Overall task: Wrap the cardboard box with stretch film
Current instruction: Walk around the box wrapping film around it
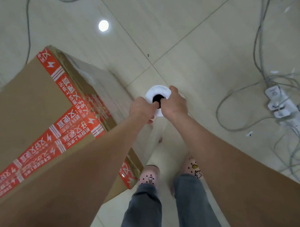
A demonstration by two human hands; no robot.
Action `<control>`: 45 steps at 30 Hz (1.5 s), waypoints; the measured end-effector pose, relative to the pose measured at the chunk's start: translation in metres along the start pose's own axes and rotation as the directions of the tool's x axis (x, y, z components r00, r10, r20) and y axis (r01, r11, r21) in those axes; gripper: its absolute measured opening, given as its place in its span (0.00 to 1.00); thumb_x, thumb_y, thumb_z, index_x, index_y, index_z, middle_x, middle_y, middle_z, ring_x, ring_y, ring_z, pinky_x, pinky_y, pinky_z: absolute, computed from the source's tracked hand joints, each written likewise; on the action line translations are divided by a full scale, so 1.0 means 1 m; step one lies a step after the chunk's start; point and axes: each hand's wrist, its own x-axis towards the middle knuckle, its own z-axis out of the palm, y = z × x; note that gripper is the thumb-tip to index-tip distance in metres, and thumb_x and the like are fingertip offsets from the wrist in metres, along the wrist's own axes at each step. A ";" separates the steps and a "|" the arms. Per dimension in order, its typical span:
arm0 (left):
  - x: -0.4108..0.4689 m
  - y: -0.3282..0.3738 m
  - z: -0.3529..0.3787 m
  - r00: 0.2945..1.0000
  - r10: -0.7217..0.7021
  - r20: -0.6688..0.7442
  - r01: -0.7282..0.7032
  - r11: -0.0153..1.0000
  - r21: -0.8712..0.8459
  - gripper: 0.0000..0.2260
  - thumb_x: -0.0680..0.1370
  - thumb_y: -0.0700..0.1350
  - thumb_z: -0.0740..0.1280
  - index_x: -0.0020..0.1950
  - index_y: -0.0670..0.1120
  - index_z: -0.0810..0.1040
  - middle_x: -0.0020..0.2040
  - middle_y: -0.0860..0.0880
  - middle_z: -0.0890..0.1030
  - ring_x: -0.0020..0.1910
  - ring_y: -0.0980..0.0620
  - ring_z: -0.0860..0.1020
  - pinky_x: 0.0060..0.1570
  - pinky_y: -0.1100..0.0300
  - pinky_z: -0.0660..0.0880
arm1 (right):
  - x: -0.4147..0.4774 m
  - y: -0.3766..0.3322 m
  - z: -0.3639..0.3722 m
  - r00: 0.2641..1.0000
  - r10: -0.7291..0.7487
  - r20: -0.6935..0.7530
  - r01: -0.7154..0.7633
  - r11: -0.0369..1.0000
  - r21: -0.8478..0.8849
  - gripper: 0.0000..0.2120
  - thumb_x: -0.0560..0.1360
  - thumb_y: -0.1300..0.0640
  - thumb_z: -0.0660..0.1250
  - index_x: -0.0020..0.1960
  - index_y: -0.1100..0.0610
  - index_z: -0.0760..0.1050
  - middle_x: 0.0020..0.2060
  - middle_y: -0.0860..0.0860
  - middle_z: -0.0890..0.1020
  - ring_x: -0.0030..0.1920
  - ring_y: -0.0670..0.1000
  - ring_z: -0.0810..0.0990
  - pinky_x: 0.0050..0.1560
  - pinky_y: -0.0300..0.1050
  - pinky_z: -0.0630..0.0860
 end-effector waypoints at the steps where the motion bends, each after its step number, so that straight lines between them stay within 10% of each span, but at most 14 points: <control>1: -0.001 0.002 -0.001 1.000 0.024 -0.007 -0.023 0.998 0.055 0.15 0.75 0.49 0.67 0.54 0.40 0.78 0.44 0.43 0.84 0.40 0.44 0.84 0.44 0.50 0.82 | 0.002 -0.001 -0.001 1.000 -0.001 0.011 0.001 1.000 -0.023 0.24 0.77 0.61 0.56 0.72 0.54 0.61 0.63 0.56 0.73 0.60 0.60 0.74 0.47 0.44 0.67; 13: 0.008 0.045 -0.014 0.884 0.454 0.114 -0.420 0.663 0.619 0.23 0.77 0.43 0.61 0.72 0.52 0.67 0.62 0.47 0.77 0.60 0.46 0.75 0.51 0.56 0.72 | 0.019 -0.014 -0.012 0.999 -0.012 0.046 0.022 0.975 -0.221 0.25 0.78 0.61 0.56 0.74 0.53 0.60 0.63 0.55 0.75 0.60 0.57 0.75 0.47 0.43 0.65; 19: 0.020 0.068 -0.018 0.862 0.486 0.144 -0.423 0.533 0.732 0.09 0.72 0.41 0.62 0.50 0.47 0.77 0.45 0.48 0.78 0.45 0.45 0.78 0.37 0.58 0.67 | 0.032 -0.029 -0.018 0.997 -0.033 0.066 0.052 0.947 -0.317 0.23 0.76 0.59 0.58 0.70 0.51 0.65 0.61 0.53 0.77 0.59 0.57 0.76 0.46 0.43 0.66; 31: 0.062 0.058 -0.062 0.967 0.212 -0.139 -0.181 0.961 0.210 0.08 0.72 0.45 0.66 0.47 0.42 0.72 0.45 0.46 0.78 0.41 0.44 0.77 0.38 0.54 0.75 | 0.050 -0.076 0.007 0.995 -0.054 -0.089 0.046 0.994 -0.098 0.26 0.73 0.54 0.66 0.70 0.50 0.66 0.64 0.51 0.72 0.59 0.52 0.75 0.47 0.41 0.67; 37: 0.068 0.051 -0.077 0.982 -0.033 -0.187 -0.011 0.974 -0.225 0.11 0.71 0.49 0.70 0.39 0.44 0.71 0.38 0.45 0.78 0.36 0.41 0.83 0.42 0.45 0.81 | 0.058 -0.104 0.024 0.985 -0.115 -0.131 0.097 0.986 -0.139 0.21 0.75 0.53 0.64 0.67 0.50 0.69 0.59 0.50 0.78 0.58 0.54 0.77 0.51 0.43 0.71; 45: 0.075 0.073 -0.098 0.944 0.311 -0.110 -0.249 0.890 0.381 0.10 0.76 0.42 0.61 0.56 0.41 0.70 0.47 0.46 0.74 0.45 0.45 0.71 0.39 0.56 0.64 | 0.070 -0.125 0.024 0.992 -0.125 -0.019 0.114 0.945 -0.306 0.19 0.77 0.57 0.60 0.68 0.48 0.69 0.61 0.51 0.77 0.59 0.57 0.75 0.49 0.44 0.68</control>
